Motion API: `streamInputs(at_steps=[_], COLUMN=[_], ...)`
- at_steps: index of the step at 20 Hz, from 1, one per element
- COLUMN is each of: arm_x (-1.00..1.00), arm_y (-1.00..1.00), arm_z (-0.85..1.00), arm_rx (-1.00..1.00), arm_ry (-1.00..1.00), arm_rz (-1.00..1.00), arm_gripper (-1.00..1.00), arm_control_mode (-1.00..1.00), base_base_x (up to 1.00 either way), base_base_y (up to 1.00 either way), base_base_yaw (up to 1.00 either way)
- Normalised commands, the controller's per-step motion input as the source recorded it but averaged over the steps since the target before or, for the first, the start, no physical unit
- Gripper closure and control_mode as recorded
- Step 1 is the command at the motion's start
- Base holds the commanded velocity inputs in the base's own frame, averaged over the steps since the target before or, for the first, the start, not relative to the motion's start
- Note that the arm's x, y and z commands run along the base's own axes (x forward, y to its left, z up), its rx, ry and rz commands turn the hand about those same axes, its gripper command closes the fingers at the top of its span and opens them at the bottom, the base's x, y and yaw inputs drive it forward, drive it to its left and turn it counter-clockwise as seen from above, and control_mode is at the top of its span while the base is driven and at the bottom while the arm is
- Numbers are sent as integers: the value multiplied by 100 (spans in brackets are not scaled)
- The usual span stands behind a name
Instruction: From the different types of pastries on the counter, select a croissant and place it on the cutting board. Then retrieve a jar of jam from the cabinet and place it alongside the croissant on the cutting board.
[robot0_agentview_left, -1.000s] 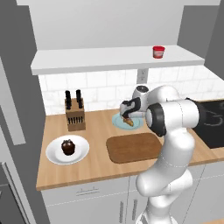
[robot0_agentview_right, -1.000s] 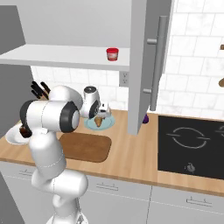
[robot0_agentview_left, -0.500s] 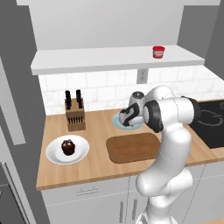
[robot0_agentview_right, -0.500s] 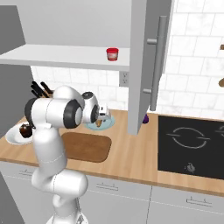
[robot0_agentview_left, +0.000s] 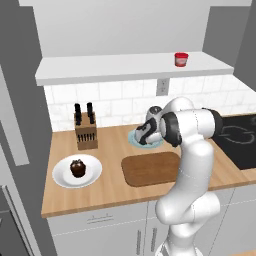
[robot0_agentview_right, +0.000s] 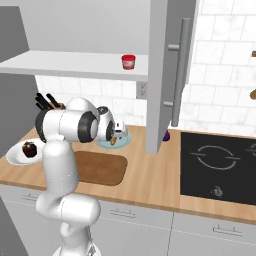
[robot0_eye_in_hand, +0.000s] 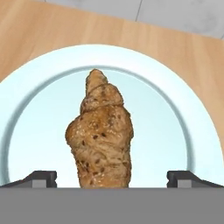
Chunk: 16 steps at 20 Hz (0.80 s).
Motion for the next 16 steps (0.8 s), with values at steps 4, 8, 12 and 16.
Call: streamInputs(at_steps=[4,8,12,16], arm_x=[16,15,21,10], arm_y=[0,0,0,0], arm_z=[-27,-17,-16,0], arm_rx=[0,0,0,0], arm_ry=[0,0,0,0], arm_rz=[0,0,0,0], arm_gripper=[-100,-100,100,100], arm_control_mode=[-100,-100,-100,-100], base_base_x=[0,0,0,0], base_base_y=[0,0,0,0], base_base_yaw=[0,0,0,0])
